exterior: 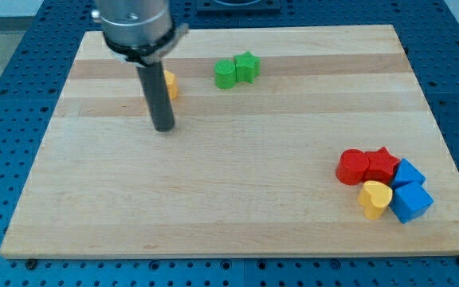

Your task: Push the hexagon into the red circle

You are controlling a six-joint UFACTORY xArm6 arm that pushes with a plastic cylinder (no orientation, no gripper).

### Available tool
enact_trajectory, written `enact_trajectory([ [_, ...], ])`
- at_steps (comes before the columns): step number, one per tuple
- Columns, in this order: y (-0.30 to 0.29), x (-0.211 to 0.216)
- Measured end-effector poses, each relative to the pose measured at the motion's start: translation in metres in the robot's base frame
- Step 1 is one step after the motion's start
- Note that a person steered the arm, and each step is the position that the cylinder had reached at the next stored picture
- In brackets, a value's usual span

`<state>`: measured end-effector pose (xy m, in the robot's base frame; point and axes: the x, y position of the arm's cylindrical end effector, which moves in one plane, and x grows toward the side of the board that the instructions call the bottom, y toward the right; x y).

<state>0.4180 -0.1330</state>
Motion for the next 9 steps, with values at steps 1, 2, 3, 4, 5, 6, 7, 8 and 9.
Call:
enact_trajectory([
  [1,-0.035,-0.029],
  [2,-0.043,-0.063],
  [3,-0.024,-0.079],
  [4,0.001,-0.079],
  [5,0.032,-0.079],
  [6,0.063,-0.079],
  [7,0.088,-0.076],
  [8,0.109,-0.065],
  [9,0.116,-0.052],
])
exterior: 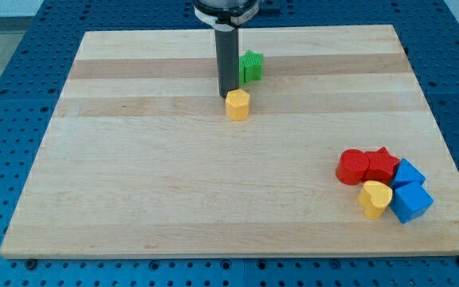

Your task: Push the hexagon into the red circle

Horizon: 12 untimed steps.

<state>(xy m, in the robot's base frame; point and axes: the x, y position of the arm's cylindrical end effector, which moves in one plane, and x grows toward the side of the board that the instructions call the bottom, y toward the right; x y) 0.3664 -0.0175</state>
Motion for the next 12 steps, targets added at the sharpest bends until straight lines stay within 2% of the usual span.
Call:
enact_trajectory([
  [4,0.006,0.063],
  [7,0.055,0.109],
  [9,0.089,0.13],
  [12,0.115,0.133],
])
